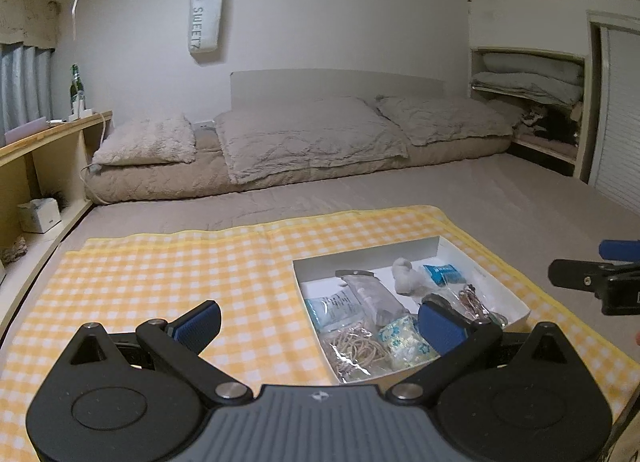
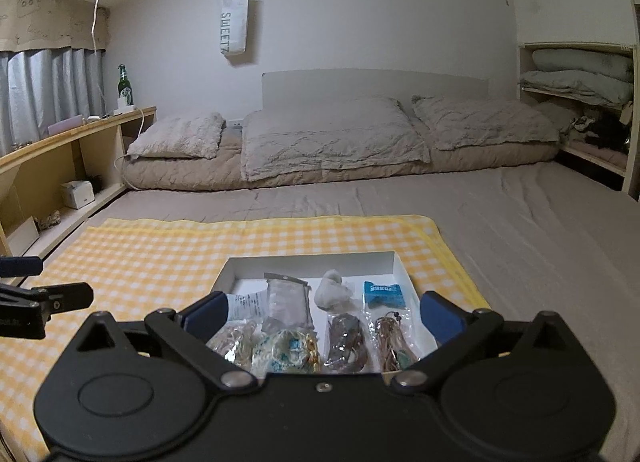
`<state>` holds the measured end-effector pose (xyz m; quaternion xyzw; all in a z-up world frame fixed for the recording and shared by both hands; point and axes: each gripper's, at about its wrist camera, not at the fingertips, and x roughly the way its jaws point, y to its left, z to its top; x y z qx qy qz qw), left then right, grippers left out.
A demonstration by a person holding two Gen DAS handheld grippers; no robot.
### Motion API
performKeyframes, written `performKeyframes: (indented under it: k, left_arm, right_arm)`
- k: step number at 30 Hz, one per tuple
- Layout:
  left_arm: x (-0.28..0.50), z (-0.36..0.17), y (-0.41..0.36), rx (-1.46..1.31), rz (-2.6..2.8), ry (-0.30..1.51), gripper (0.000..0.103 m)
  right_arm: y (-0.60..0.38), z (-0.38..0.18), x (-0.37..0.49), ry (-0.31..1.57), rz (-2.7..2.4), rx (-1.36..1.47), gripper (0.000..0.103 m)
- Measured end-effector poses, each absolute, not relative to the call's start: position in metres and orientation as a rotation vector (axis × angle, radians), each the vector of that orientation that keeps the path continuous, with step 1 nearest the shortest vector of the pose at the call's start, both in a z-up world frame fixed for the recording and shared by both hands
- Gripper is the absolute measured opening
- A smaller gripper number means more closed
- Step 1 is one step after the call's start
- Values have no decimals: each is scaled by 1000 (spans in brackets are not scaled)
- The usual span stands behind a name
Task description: Organize soft objects
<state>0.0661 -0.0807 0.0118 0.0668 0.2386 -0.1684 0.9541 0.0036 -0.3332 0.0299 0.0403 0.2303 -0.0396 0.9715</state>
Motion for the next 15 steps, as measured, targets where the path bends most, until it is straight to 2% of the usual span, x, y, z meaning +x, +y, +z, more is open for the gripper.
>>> performKeyframes:
  k: [15]
  left_arm:
    - [62, 8, -77, 132, -343, 475, 103]
  right_arm:
    - [-316, 22, -6, 450, -88, 35, 103]
